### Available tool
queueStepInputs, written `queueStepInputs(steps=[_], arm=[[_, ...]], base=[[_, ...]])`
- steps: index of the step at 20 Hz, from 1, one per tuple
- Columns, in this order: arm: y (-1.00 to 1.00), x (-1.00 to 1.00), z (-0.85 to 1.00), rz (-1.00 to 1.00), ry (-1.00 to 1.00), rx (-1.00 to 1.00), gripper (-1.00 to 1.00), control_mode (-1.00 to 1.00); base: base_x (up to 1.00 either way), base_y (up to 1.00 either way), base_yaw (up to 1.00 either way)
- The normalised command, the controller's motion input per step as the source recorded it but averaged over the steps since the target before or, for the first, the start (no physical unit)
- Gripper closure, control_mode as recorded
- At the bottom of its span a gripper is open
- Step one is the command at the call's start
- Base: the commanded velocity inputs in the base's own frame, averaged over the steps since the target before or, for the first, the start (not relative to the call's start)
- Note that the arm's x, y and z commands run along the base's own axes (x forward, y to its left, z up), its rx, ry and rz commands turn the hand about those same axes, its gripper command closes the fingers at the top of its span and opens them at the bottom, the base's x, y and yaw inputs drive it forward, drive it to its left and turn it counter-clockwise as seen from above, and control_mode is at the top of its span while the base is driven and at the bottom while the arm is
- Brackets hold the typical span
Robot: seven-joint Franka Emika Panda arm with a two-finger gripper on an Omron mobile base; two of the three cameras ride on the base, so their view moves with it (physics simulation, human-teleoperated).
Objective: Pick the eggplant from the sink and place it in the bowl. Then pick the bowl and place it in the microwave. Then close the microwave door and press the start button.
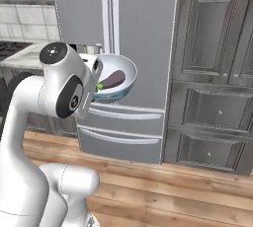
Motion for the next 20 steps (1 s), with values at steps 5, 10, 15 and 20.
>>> queueStepInputs(steps=[5, 10, 15, 20], arm=[[0.00, 0.00, 0.00, 0.00, 0.00, 0.00, 1.00, 1.00], [0.00, 0.00, 0.00, 0.00, 0.00, 0.00, 1.00, 1.00], [0.00, 0.00, 0.00, 0.00, 0.00, 0.00, 1.00, 1.00], [0.00, 0.00, 0.00, 0.00, 0.00, 0.00, 1.00, 1.00]], base=[[0.87, 0.71, -0.09], [0.22, 0.96, 0.00], [0.00, 1.00, 0.00], [0.03, 1.00, 0.00]])
